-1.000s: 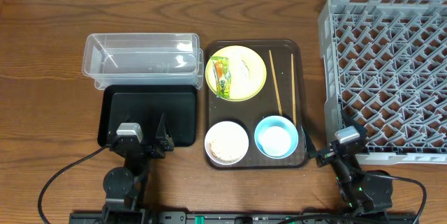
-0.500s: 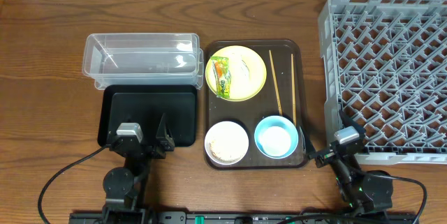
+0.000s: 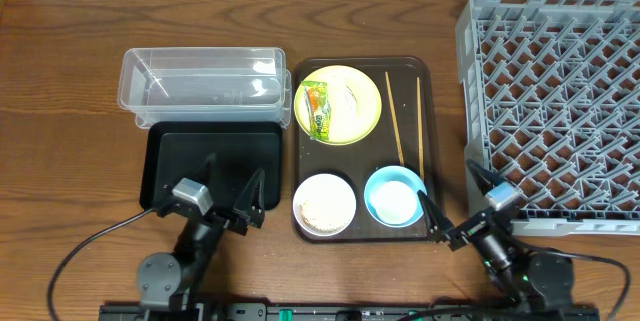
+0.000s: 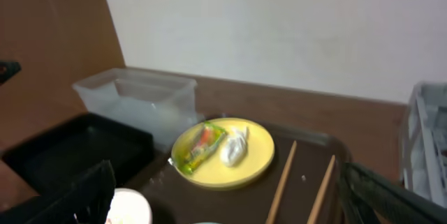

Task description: Sort waste into correct bins and load items into the dishwasher rack

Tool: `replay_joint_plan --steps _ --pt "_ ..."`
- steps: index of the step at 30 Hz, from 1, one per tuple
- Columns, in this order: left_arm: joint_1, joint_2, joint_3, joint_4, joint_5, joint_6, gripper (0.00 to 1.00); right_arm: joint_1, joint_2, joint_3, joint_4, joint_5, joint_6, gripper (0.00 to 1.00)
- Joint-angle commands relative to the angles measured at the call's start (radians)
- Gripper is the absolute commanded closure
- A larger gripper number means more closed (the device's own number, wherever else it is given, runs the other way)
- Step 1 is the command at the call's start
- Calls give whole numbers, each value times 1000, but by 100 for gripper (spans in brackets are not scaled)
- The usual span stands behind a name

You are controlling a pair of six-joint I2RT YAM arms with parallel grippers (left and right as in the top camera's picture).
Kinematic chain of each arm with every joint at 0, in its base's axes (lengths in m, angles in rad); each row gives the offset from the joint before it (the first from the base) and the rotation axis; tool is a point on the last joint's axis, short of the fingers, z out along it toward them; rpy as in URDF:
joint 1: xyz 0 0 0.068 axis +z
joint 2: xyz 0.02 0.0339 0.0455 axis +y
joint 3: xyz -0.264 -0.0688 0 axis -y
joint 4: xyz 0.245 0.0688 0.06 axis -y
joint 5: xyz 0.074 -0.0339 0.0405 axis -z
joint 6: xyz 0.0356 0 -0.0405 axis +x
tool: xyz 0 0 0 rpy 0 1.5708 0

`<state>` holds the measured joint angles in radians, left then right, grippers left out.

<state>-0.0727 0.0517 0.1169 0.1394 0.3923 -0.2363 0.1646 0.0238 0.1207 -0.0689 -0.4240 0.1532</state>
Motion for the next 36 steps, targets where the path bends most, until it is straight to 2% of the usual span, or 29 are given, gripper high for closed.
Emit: replay_joint_plan --steps 1,5,11,16,19,21,25,30,33,36 --pt "6 61 171 -26 37 -9 5 -10 44 155 -47 -26 15 1" --pt "6 216 407 -220 46 -9 6 -10 195 357 -201 -26 -34 1" --pt "6 508 758 -600 54 17 6 -10 542 764 -603 -3 -118 1" --pt "6 700 941 -848 53 48 6 -10 779 1016 -840 23 -117 1" --pt "6 742 949 -884 64 38 6 -10 848 1067 -904 0 -103 1" --pt "6 766 949 -895 123 -19 6 -10 876 1070 -931 -60 -102 1" --pt "6 784 949 -895 227 -48 6 -10 913 1070 -937 -109 -100 1" --pt "-5 791 949 -887 253 -109 7 -10 917 1070 -933 -108 -79 1" --pt "-71 818 949 -893 296 -109 8 -10 917 1070 -918 -108 -59 1" --pt "-191 869 950 -904 244 -99 8 -10 917 1070 -893 -107 -9 1"
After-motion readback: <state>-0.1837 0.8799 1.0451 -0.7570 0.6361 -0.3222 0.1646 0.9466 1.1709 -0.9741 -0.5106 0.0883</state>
